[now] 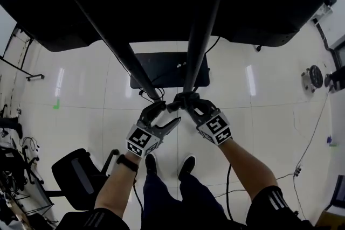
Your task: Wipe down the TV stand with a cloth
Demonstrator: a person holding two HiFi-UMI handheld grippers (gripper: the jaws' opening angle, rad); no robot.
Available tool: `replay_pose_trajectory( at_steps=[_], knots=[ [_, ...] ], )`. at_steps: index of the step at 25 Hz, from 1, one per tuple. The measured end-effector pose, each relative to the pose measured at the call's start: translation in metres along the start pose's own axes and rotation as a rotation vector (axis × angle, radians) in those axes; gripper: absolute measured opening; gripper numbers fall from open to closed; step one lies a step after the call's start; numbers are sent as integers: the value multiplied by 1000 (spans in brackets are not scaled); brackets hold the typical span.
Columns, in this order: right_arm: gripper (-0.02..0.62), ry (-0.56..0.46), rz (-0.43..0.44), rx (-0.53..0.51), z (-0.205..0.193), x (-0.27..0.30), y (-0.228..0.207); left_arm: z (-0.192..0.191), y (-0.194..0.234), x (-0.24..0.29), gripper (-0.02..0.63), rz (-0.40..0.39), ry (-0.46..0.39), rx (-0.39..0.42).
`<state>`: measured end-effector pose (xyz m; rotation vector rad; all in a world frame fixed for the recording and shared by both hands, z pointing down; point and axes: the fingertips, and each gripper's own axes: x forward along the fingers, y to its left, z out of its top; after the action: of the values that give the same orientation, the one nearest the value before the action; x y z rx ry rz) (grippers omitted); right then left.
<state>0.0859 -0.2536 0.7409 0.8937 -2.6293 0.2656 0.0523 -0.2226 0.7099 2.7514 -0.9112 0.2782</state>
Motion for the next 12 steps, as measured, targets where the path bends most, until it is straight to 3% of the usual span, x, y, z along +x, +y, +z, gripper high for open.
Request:
replay_pose_trajectory(
  at_steps=[5, 12],
  knots=[
    [35, -112, 20, -40, 89, -53, 41, 74, -39, -51, 353, 41, -57, 58],
    [34, -233, -20, 22, 162, -122, 91, 148, -84, -132, 350, 67, -145, 96]
  ],
)
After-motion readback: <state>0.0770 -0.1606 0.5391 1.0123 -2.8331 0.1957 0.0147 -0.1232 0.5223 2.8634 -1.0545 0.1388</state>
